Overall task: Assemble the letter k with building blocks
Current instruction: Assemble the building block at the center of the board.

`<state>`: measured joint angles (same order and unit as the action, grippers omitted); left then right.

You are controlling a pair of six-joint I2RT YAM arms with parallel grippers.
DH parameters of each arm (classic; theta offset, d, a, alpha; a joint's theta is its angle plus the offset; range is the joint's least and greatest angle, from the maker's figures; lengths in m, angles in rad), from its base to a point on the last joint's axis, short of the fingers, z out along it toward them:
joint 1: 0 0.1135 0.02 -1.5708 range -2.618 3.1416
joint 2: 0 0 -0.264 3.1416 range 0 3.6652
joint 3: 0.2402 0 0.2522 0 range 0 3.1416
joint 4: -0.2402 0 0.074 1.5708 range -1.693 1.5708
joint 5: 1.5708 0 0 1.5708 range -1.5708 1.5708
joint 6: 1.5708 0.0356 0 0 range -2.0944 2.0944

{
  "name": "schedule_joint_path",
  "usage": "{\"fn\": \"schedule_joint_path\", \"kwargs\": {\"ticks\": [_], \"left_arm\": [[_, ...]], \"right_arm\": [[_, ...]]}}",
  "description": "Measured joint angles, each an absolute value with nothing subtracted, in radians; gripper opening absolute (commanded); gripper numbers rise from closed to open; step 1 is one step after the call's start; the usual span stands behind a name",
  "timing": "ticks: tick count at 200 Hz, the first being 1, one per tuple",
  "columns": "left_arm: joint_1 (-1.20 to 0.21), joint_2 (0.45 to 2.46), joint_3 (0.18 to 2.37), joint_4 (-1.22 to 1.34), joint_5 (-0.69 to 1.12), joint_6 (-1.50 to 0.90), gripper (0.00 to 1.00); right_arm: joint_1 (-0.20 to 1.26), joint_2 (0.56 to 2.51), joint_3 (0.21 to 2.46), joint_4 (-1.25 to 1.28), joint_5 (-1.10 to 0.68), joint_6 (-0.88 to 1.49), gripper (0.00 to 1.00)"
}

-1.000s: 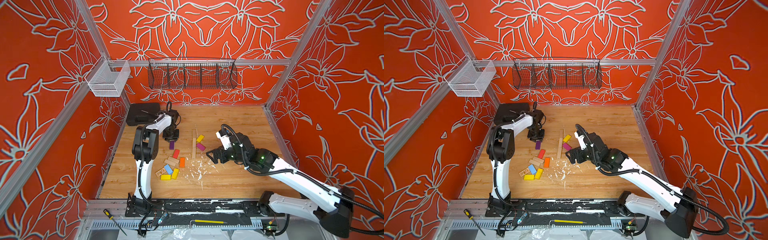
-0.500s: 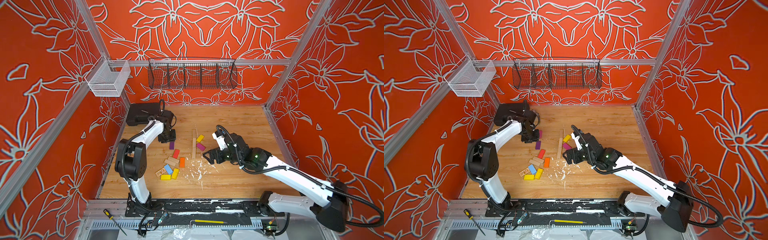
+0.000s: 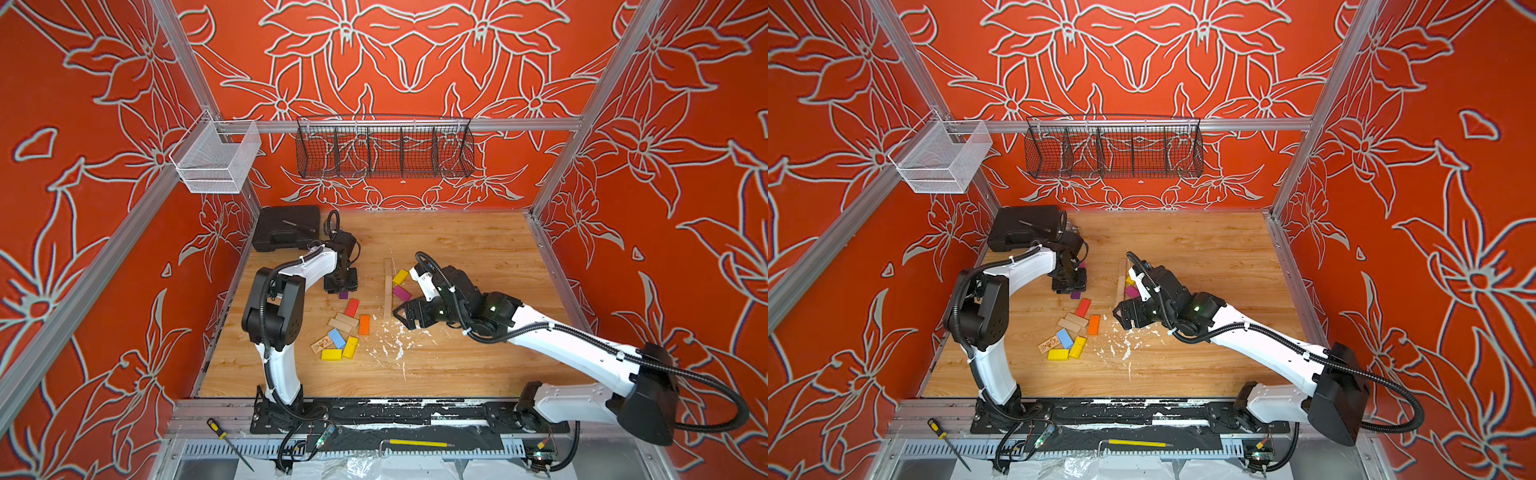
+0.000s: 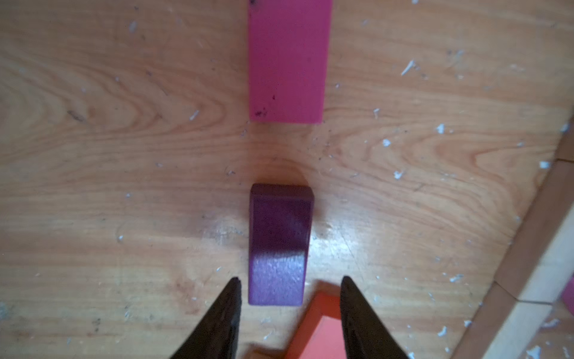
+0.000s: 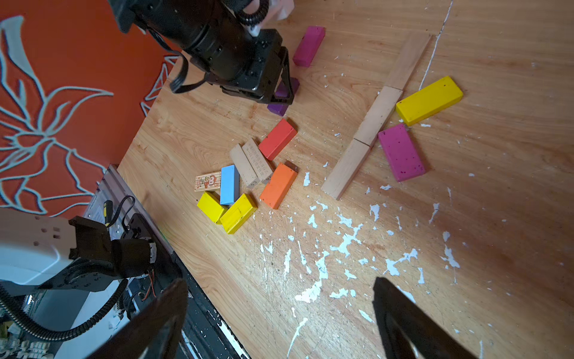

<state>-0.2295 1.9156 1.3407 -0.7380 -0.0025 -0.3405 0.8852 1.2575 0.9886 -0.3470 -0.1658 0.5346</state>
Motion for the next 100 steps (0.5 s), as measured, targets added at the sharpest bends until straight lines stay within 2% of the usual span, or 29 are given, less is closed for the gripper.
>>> {"fn": "schedule_joint_path", "kwargs": {"ticks": [54,100], "left_arm": [[-0.229,1.936,1.361,-0.738,-0.025,-0.329,0.36],[-0.229,1.952,1.376,-0.739,-0.03,-0.321,0.34]], "right_arm": [[0.885,1.262,0.989,-0.345,-0.166,0.537,0.95],[0.885,1.272,1.003,-0.344,-0.166,0.539,0.95]]}}
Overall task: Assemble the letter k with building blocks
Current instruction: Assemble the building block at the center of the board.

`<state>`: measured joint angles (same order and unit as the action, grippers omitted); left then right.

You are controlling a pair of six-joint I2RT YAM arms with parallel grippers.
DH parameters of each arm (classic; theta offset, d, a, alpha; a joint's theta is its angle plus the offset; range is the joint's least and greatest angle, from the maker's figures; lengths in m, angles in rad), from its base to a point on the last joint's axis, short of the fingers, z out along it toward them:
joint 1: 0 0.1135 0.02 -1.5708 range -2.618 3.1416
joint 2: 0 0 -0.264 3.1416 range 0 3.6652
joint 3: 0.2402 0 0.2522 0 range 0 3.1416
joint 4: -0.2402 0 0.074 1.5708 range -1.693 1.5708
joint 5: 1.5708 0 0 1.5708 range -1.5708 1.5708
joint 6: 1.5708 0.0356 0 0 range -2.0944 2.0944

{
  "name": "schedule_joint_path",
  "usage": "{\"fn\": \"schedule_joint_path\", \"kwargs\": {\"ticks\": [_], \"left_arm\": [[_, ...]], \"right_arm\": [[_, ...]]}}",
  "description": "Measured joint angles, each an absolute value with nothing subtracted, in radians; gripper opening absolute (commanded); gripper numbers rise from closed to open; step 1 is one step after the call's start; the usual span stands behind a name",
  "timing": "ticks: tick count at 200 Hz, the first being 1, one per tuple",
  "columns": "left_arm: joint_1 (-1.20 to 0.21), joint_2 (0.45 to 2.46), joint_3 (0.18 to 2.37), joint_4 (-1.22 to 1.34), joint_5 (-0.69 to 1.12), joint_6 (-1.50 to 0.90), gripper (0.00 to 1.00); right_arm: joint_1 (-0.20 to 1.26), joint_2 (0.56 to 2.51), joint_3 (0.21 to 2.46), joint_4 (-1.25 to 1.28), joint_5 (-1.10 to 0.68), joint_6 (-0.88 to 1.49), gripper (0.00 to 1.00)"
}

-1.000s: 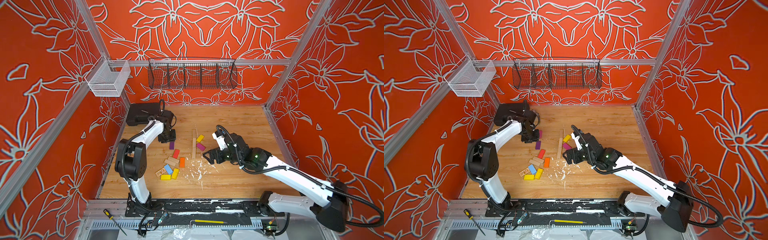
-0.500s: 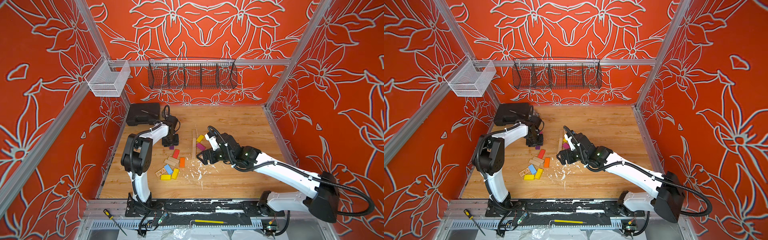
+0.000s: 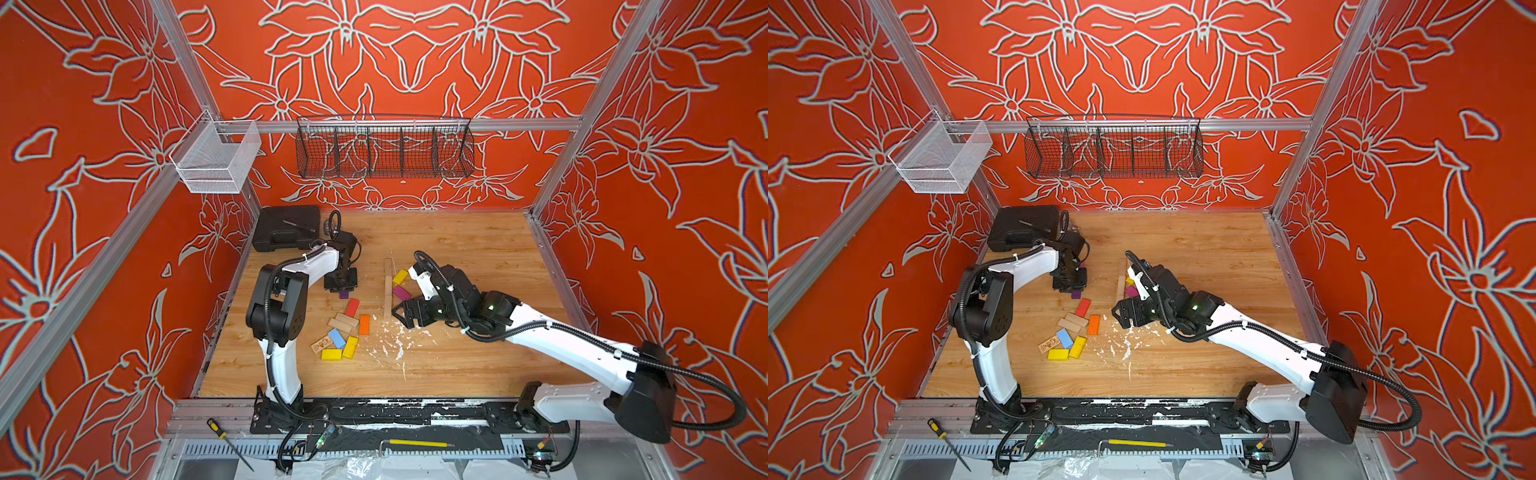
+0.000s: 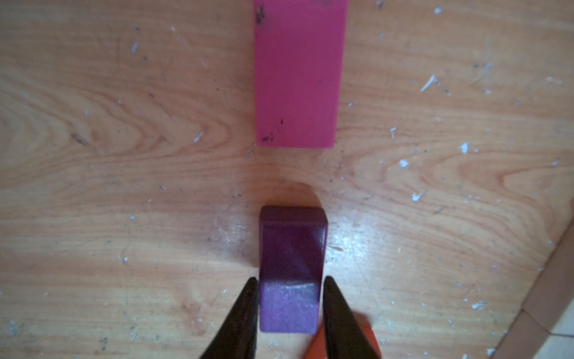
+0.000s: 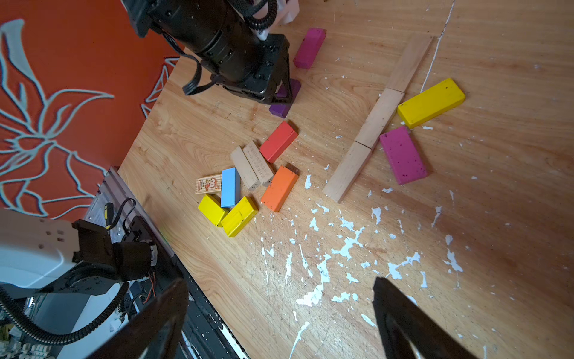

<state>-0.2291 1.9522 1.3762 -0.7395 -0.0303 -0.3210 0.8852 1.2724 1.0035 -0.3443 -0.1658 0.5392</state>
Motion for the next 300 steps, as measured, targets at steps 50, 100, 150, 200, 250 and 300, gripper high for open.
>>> {"fn": "schedule_joint_path", "kwargs": {"ticks": [50,100,150,200,250,300], "left_arm": [[-0.229,1.972,1.4,-0.744,-0.038,-0.314,0.33],[-0.229,1.991,1.422,-0.751,-0.052,-0.312,0.32],[-0.229,2.011,1.451,-0.76,-0.059,-0.306,0.32],[-0.229,2.023,1.47,-0.77,-0.072,-0.295,0.32],[-0.229,2.035,1.487,-0.773,-0.078,-0.287,0.32],[-0.228,2.049,1.506,-0.776,-0.082,-0.285,0.32]], "right_arm": [[0.885,1.274,1.003,-0.344,-0.166,0.541,0.95],[0.885,1.279,1.016,-0.346,-0.166,0.542,0.95],[0.885,1.295,1.025,-0.347,-0.166,0.542,0.95],[0.885,1.306,1.039,-0.347,-0.165,0.542,0.95],[0.885,1.331,1.067,-0.351,-0.166,0.54,0.95],[0.885,1.353,1.071,-0.354,-0.166,0.54,0.95]]}}
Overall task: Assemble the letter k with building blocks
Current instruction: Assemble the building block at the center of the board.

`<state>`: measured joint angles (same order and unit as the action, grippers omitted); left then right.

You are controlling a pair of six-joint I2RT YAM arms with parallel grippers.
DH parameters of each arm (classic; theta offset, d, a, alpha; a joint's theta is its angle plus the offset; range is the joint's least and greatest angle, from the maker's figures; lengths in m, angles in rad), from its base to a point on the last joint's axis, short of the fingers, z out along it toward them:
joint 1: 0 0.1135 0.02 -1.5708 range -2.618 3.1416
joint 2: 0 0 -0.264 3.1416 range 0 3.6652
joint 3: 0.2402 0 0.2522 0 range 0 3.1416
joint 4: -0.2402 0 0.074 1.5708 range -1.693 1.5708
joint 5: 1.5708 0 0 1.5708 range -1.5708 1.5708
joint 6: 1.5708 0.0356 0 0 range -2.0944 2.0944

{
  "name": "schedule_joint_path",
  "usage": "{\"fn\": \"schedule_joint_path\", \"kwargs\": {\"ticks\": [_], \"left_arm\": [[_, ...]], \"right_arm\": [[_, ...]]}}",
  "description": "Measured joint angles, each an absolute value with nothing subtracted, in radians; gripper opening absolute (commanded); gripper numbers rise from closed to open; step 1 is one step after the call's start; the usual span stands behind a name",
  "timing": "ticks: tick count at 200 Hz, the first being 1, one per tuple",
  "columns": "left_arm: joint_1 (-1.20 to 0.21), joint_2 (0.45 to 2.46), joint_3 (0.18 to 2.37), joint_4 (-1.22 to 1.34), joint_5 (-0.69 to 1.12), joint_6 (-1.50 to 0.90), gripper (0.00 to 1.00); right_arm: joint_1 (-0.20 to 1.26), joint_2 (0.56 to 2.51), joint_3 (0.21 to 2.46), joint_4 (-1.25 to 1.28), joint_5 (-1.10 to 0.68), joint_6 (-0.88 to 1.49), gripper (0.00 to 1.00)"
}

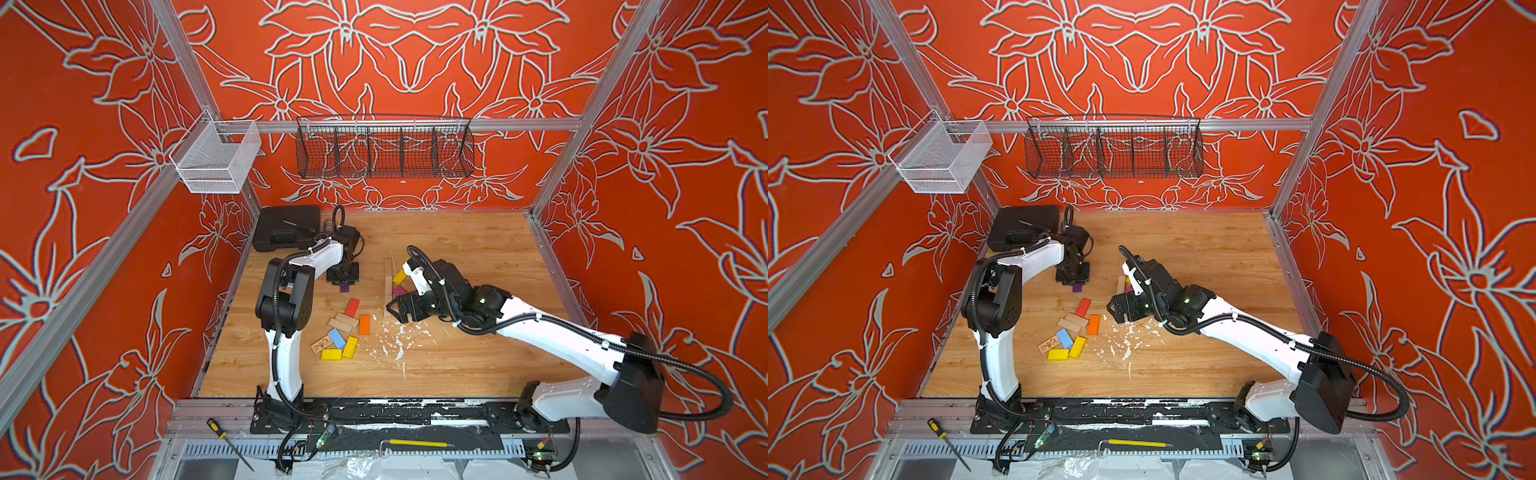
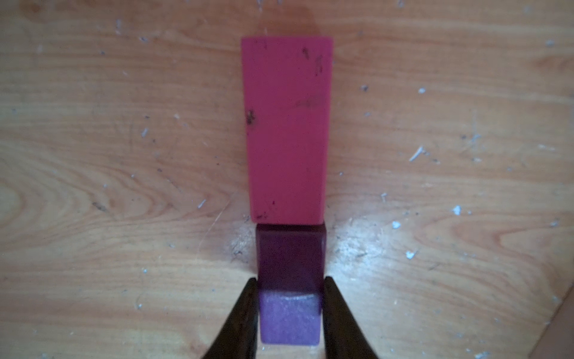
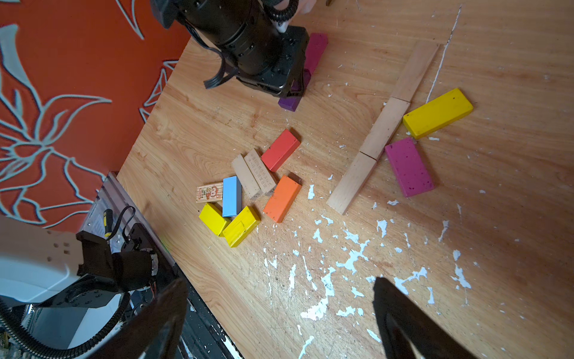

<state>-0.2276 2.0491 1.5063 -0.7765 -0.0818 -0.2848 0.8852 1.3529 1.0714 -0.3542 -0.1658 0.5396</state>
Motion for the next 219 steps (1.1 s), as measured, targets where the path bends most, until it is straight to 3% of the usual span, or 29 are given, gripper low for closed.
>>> {"fn": "schedule_joint_path", "kwargs": {"ticks": [61,166,219], "left_arm": [[-0.223,2.069,1.512,-0.777,-0.085,-0.281,0.38],[-0.221,2.069,1.513,-0.777,-0.086,-0.28,0.39],[-0.221,2.067,1.512,-0.764,-0.066,-0.275,0.62]], "right_arm": [[0.885,1.367,1.087,-0.354,-0.166,0.539,0.95],[0.885,1.387,1.087,-0.354,-0.187,0.54,0.95],[0.885,1.387,1.087,-0.356,-0.174,0.544,0.95]]}}
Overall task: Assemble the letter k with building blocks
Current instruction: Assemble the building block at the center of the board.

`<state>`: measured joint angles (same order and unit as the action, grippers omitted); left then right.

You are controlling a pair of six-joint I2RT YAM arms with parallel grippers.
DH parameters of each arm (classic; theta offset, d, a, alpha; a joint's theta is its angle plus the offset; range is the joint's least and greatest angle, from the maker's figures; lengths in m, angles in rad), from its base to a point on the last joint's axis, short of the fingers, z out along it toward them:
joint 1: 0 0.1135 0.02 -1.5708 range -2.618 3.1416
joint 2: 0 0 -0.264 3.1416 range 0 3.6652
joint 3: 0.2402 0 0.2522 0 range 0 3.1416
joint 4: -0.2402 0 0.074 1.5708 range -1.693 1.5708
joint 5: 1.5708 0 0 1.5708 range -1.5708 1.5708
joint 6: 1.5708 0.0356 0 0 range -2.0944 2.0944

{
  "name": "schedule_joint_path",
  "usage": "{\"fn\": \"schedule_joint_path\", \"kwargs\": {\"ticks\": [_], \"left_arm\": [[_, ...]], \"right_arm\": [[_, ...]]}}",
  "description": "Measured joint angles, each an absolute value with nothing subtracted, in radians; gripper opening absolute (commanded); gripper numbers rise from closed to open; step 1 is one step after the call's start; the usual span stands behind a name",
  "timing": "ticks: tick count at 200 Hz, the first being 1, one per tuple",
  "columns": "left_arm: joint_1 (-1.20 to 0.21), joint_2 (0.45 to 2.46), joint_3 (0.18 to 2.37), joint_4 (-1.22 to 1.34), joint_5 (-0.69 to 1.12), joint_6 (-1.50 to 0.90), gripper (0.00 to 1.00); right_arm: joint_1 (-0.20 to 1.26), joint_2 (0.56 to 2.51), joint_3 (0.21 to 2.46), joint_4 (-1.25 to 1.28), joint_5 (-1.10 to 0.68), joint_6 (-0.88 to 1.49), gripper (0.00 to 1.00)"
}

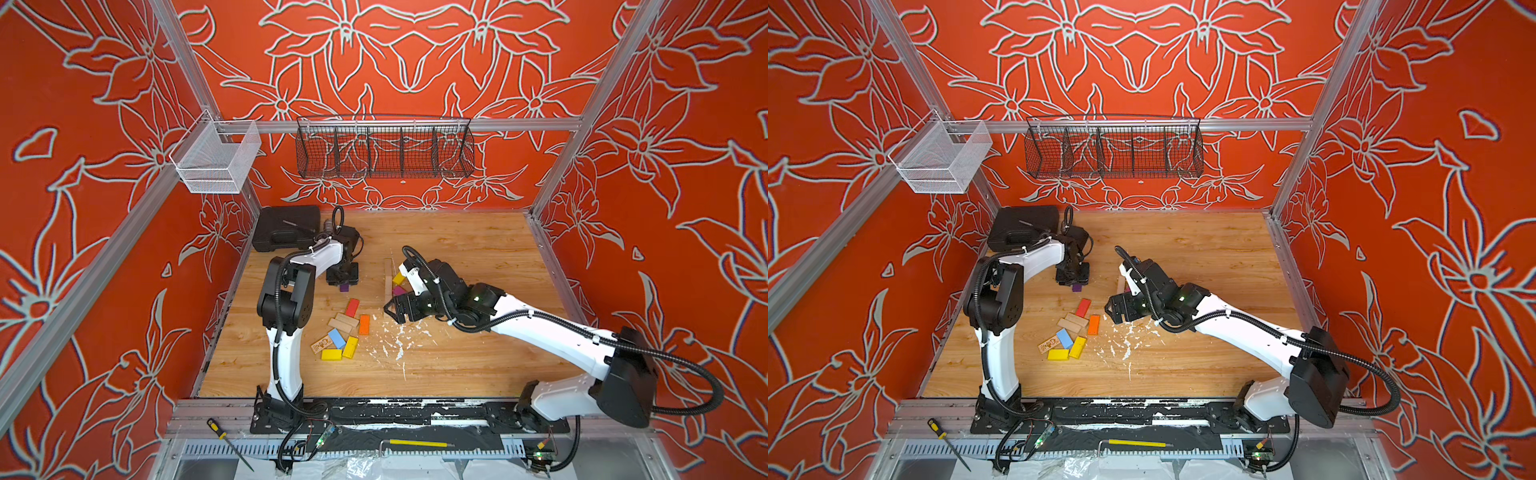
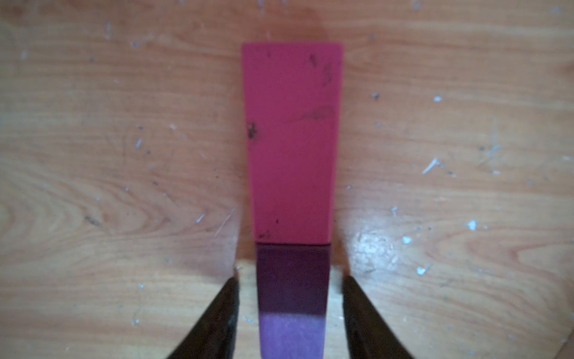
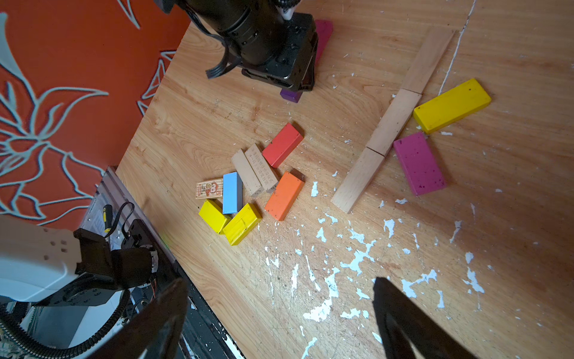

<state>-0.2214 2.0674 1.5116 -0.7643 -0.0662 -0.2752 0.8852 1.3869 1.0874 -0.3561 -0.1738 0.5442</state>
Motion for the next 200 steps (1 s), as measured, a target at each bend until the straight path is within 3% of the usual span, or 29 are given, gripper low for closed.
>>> {"fn": "schedule_joint_path", "kwargs": {"ticks": [51,132,200], "left_arm": [[-0.224,1.966,1.45,-0.748,-0.017,-0.292,0.62],[-0.347,1.527,1.241,-0.757,-0.006,-0.305,0.6],[-0.366,1.549,1.1,-0.784,0.006,-0.276,0.59]], "right_arm": [[0.885,1.368,1.087,-0.362,-0.093,0.569,0.96],[0.885,1.272,1.022,-0.352,-0.068,0.589,0.96],[0.885,1.24,0.986,-0.327,-0.069,0.607,0.96]]}}
